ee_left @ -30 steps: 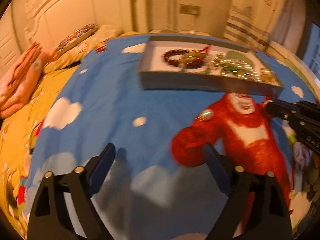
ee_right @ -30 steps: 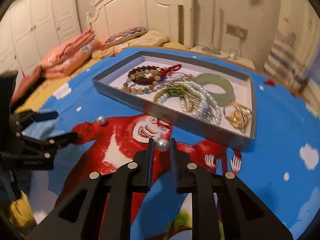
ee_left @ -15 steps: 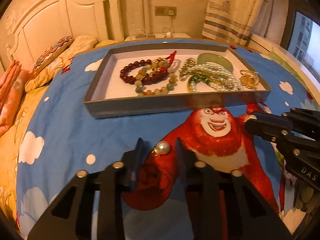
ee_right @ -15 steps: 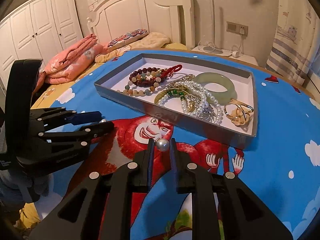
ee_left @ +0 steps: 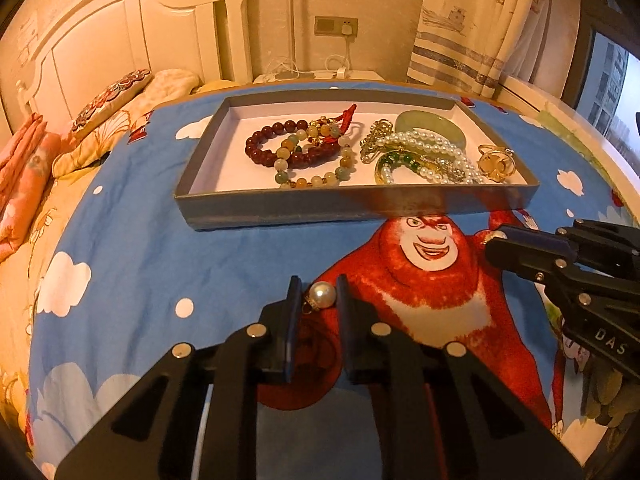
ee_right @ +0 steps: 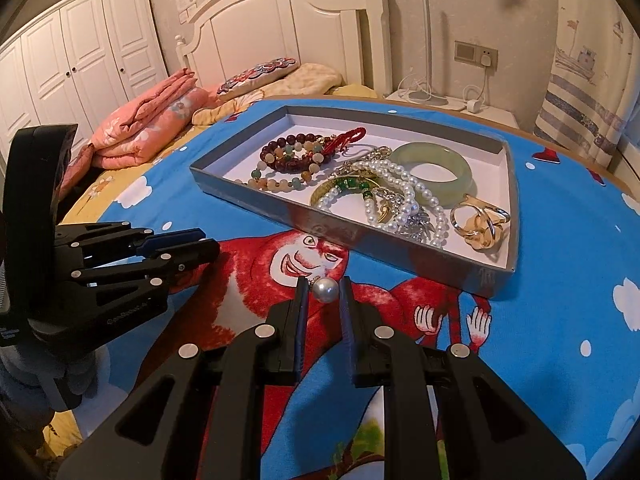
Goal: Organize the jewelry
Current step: 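Carry both pearl earrings over the tray with both tools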
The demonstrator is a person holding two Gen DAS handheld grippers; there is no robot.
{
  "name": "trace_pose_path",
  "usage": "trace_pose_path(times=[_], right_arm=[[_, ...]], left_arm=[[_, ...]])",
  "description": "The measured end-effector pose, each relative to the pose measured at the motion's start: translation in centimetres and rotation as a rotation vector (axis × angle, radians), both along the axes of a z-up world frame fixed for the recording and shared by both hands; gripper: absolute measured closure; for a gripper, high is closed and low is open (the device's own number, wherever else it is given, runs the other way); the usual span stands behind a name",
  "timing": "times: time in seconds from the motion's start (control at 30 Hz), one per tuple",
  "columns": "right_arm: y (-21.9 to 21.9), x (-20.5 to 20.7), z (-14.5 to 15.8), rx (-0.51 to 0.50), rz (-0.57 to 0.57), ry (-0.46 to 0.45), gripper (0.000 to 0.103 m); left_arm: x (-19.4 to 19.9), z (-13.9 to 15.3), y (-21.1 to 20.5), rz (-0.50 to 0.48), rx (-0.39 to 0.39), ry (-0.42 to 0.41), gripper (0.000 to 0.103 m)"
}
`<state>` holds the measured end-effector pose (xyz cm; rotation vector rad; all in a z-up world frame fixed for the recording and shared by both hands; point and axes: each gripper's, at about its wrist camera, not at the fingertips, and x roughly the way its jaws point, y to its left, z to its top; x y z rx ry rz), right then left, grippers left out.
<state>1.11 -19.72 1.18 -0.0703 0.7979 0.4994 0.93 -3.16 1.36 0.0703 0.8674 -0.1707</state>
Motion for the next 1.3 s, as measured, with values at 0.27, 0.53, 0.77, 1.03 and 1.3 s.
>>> trace_pose_path(times=[0.27, 0.53, 0.77, 1.03, 1.3], right_arm=[[0.1, 0.1, 0.0, -0.009, -0.004, 0.000, 0.086], [-1.1, -0.5, 1.0, 0.084, 0.005, -0.044, 0.086], [-1.5, -0.9, 3.0, 0.149, 0.005, -0.125, 0.086], [-2.1, 0.9, 3.8, 0.147, -0.034, -0.135, 0.086], [-1.8, 3.0, 3.7, 0.130, -0.047, -0.124, 0.086]], left_arm=[[-0.5, 0.2, 0.4, 0.006, -0.018, -0.014, 0.086], [-1.5, 1.2, 0.6, -0.001, -0.016, -0.043, 0.086], [-1.4, 3.6, 1.3, 0.007, -0.014, -0.096, 0.086], [0.4, 5.4, 0.1, -0.032, -0.018, -0.128, 0.086], [3.5, 5.9, -1.9, -0.056, -0.027, -0.131, 0.086]])
